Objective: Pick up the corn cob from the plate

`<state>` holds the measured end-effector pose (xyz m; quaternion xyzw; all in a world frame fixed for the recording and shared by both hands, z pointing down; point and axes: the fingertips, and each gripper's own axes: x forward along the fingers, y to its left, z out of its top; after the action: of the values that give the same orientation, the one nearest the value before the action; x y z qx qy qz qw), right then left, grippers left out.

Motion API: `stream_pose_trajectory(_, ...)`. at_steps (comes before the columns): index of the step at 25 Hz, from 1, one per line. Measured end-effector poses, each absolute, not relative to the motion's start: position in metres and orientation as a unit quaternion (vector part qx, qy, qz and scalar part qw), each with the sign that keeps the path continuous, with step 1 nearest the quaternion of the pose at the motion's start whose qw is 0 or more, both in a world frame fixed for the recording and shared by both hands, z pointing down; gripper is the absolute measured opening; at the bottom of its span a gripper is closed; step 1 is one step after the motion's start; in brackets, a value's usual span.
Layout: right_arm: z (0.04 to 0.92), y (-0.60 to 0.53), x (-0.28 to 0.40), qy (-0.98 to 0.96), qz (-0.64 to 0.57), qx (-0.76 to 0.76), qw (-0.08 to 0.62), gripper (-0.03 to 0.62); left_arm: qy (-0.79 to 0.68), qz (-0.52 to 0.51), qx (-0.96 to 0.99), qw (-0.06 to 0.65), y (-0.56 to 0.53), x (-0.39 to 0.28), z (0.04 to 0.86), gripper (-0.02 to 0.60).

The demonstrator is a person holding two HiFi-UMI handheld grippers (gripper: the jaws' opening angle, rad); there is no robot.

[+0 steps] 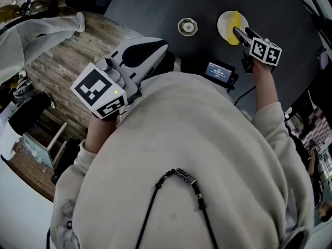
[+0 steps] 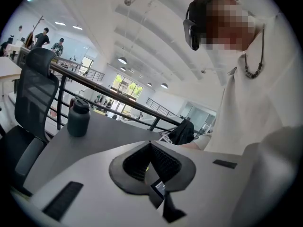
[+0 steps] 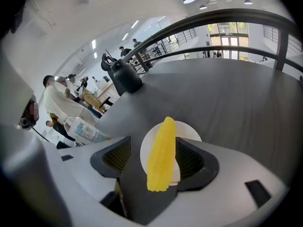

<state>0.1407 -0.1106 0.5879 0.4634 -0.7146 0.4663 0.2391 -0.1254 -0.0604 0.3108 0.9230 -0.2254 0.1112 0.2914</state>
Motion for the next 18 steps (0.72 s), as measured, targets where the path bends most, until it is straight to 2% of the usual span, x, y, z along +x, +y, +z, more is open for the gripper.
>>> stream_pose_trajectory(13,0.638,-0.111,0.143,-0.69,0.485,0.434,0.316,0.295,-0.263,0.098,0.909,0.307,-0.053,-0.142,0.316,0.003)
stream_pose_trajectory(18,0.655,-0.106,0.125,-0.658,0.542,0.415,0.317,0.289,-0.252,0.091,0.911,0.314,-0.046,-0.131,0.314,0.003)
